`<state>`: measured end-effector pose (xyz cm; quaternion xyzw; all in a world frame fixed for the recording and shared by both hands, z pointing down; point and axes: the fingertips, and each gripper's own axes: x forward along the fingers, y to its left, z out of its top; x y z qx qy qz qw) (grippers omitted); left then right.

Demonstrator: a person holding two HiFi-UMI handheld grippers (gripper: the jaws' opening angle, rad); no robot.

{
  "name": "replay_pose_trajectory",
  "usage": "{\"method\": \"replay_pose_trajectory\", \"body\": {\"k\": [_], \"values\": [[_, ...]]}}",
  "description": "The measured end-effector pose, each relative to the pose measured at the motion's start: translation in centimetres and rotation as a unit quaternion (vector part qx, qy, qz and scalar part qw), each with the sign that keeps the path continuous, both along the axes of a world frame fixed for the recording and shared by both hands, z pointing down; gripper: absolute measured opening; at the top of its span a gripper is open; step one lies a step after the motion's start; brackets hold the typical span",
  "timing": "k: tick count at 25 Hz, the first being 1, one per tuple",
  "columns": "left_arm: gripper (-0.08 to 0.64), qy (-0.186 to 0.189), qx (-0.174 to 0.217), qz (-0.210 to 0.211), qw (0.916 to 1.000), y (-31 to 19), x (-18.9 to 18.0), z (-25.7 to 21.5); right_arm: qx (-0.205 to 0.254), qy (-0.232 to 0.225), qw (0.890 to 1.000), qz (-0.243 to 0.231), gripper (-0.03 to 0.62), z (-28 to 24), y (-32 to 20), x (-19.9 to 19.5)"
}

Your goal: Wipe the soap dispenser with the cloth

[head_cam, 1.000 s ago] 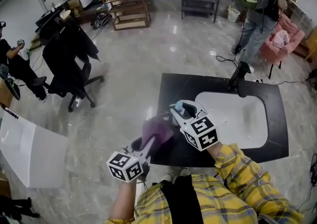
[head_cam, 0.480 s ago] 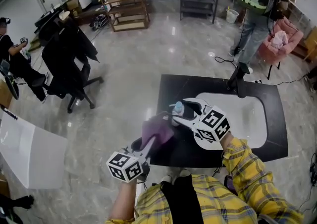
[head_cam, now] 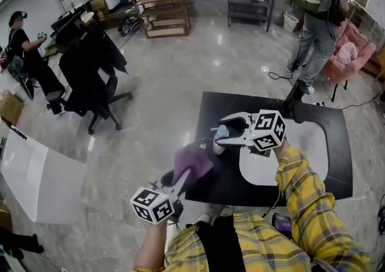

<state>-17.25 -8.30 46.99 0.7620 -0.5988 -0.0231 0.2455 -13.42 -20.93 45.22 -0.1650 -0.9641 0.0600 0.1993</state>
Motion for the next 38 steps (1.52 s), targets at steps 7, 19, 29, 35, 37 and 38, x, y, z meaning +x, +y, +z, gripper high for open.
{"method": "replay_pose_trajectory", "body": {"k": [7,19,29,35,37,38], "values": [[0.077,0.002,-0.004,-0.004,1.0,0.1,0.0,0.7,-0.013,-0.012,1.0,-0.001,0.223,0.0,0.0,-0.3],[0.075,0.004,-0.007,0.007,0.9999,-0.6,0.8,1.0,0.064,-0.026,0.983,0.172,0.13,-0.8,-0.5,-0.2],[0.077,0.013,-0.004,0.009,0.9999,-0.5,0.7,0.5,0.08,-0.044,0.928,0.361,0.121,-1.1,-1.7,0.1],[0.077,0.011,0.005,0.017,0.9998,-0.8,0.9,-0.2,0.071,-0.049,0.909,0.407,0.123,-1.3,-1.9,0.2],[0.075,0.011,0.009,0.017,0.9998,-0.8,0.9,-0.4,0.064,-0.045,0.904,0.419,0.122,-1.3,-2.1,0.2],[0.075,0.011,0.01,0.018,0.9997,-0.9,0.9,-0.5,0.061,-0.043,0.901,0.427,0.123,-1.3,-2.2,0.3]]}}
